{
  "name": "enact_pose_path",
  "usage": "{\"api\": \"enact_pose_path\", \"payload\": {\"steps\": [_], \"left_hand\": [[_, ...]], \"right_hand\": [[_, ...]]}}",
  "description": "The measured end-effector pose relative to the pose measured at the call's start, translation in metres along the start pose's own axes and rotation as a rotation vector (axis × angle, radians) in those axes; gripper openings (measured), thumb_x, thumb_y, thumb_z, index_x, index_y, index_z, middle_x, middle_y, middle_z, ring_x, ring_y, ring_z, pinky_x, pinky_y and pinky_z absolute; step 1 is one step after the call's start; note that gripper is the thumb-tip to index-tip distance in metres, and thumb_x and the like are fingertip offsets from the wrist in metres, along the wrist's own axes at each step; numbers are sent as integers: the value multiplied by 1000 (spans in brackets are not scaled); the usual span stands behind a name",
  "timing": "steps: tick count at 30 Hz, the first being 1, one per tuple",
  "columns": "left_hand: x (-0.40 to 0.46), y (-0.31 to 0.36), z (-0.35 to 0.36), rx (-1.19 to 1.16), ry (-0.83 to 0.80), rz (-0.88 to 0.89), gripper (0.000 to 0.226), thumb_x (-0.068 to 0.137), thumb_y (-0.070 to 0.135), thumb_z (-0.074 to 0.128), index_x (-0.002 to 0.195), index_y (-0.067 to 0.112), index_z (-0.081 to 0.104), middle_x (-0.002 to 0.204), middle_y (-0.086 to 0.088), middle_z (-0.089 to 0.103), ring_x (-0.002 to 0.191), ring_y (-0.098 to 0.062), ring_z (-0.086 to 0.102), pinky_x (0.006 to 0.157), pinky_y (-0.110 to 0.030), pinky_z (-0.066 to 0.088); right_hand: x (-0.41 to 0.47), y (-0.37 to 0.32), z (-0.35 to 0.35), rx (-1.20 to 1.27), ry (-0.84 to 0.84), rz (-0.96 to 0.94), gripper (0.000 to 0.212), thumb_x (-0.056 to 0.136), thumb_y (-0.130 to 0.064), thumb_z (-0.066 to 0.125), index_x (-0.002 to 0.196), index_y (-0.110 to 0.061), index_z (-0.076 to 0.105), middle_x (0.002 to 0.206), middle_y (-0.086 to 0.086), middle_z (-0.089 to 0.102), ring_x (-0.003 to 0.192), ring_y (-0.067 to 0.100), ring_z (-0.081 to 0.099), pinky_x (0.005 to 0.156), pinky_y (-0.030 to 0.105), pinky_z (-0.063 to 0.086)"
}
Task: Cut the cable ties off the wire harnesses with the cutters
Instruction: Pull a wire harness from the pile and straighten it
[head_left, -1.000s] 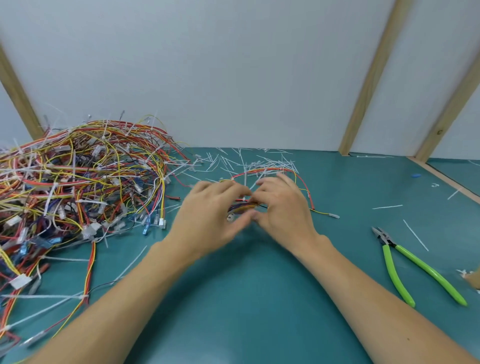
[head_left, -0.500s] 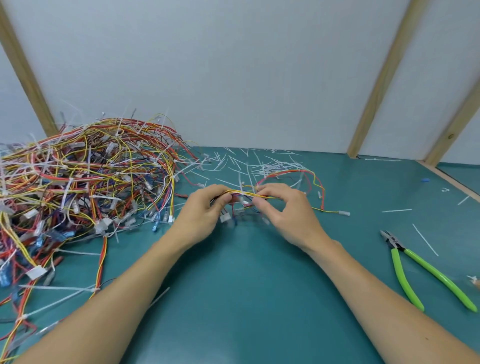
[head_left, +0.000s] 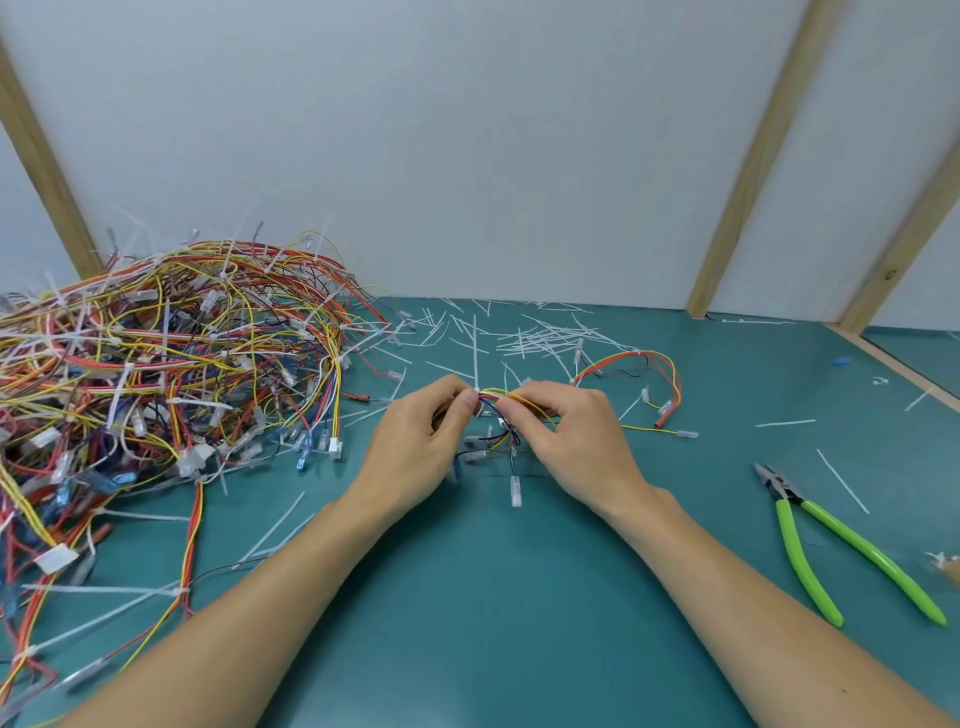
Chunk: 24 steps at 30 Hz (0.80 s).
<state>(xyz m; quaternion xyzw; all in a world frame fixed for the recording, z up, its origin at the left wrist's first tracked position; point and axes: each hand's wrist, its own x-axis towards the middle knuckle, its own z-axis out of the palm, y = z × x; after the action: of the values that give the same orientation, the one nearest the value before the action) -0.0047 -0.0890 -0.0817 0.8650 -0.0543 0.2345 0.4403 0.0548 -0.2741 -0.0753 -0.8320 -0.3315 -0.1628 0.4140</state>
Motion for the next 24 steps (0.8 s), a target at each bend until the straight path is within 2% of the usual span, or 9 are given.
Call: {"api": "enact_pose_path", "payload": {"steps": [5,8,9,11,13,15,18,22,24], "left_hand": [[-1,-3,3,30,2,-7,26,105,40,49,86,25,60,59,7,44,60,-15,41,59,-37,37],[-1,-5,4,57,-10,7,28,104,44,46,88,25,59,61,2,44,61,-21,42,58,-34,34],[-1,-5,5,58,-13,13,29,103,46,46,88,25,58,60,1,43,61,-23,42,57,-34,34],[-1,-5,5,61,-12,17,28,103,46,46,87,26,58,58,5,41,60,-23,42,56,-34,33],[-2,-6,5,60,-6,14,26,104,43,48,86,28,58,57,7,41,58,-18,40,55,-34,32],[-2,-7,5,57,0,12,25,104,42,48,85,29,58,56,7,42,57,-16,38,54,-33,30],[-2,-5,5,67,3,10,25,104,41,48,86,28,59,56,6,43,57,-16,39,54,-32,30],[0,-2,7,77,-5,11,25,104,41,48,87,27,61,56,7,44,57,-16,40,54,-32,31],[-1,-2,6,70,-11,11,25,104,41,48,86,28,60,56,7,43,57,-16,39,54,-32,31]], "right_hand": [[5,-8,-19,-227,142,-26,25,93,-53,65,103,-31,73,104,-16,67,102,8,62,78,35,54],[20,-17,-54,-325,338,122,21,94,-45,66,105,-27,61,101,-14,61,92,11,59,71,32,45],[25,-18,-70,-405,284,227,18,94,-42,63,101,-27,59,96,-12,64,87,16,59,70,32,44],[28,-15,-105,-650,-42,466,20,92,-40,55,91,-23,65,82,-6,71,78,24,64,68,32,45],[11,-12,-136,-834,-379,684,38,88,-46,49,77,-20,73,62,-6,73,61,19,70,69,27,53],[-22,1,-163,-988,-555,781,46,85,-55,47,69,-20,72,51,-14,68,51,9,67,66,23,53],[-73,21,-187,-1074,-593,834,54,79,-69,52,72,-18,68,48,-18,65,56,5,67,68,22,55],[-80,20,-173,-1067,-652,848,41,76,-55,56,64,-16,65,49,-16,66,59,6,67,65,21,54],[-69,9,-160,-1046,-549,820,42,76,-53,60,59,-14,59,47,-9,64,58,10,63,57,23,46]]}}
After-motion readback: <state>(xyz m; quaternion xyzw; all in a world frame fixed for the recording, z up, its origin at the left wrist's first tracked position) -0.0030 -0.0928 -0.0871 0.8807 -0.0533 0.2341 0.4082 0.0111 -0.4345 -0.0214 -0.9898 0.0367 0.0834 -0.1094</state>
